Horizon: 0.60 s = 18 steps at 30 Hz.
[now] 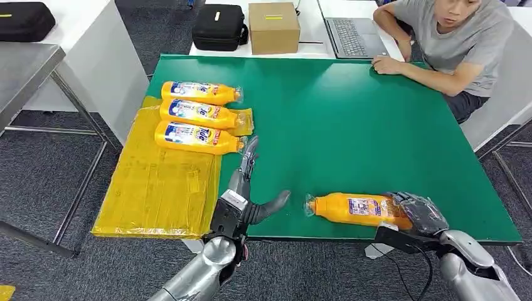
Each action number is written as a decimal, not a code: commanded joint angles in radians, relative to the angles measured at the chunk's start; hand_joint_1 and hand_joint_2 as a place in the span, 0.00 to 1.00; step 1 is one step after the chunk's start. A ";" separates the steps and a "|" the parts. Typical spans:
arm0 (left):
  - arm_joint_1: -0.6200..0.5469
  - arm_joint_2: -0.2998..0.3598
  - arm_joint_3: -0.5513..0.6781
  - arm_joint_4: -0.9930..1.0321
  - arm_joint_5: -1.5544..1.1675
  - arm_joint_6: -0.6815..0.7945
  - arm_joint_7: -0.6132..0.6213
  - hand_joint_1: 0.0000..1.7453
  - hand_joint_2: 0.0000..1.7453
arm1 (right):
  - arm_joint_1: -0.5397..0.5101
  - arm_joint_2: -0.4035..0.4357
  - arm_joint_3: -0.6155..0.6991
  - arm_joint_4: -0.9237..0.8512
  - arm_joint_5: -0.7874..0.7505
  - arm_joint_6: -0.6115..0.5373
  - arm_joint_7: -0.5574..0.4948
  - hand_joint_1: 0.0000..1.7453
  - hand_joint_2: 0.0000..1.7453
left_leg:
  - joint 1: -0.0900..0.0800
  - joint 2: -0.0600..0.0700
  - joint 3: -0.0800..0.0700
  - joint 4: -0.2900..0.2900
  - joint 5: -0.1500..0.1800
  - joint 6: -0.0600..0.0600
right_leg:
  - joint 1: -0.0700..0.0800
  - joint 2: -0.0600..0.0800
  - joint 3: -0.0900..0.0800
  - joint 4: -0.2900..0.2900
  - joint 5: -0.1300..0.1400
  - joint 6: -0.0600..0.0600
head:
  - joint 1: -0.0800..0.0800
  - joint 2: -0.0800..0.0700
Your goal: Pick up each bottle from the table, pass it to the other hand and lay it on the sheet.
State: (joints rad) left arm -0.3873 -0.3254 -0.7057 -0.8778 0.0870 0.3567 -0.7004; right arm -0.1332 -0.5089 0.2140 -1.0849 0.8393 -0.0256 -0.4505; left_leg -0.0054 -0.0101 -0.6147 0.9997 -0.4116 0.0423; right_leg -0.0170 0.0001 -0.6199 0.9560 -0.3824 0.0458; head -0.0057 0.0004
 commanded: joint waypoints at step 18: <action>-0.026 0.017 -0.010 0.040 -0.021 0.028 0.002 0.00 1.00 | -0.033 0.227 -0.160 -0.004 -0.148 -0.220 -0.116 1.00 1.00 | 0.001 0.003 0.003 -0.001 -0.002 -0.002 | 0.001 0.002 0.003 0.000 -0.001 -0.002 | 0.000 0.000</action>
State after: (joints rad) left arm -0.3870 -0.3254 -0.7073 -0.8762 0.0645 0.3799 -0.7004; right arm -0.1289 -0.3525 0.1022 -1.0998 0.7156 -0.2388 -0.5520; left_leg -0.0051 -0.0104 -0.6155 0.9995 -0.4111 0.0423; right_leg -0.0169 -0.0003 -0.6199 0.9567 -0.3824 0.0458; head -0.0057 0.0004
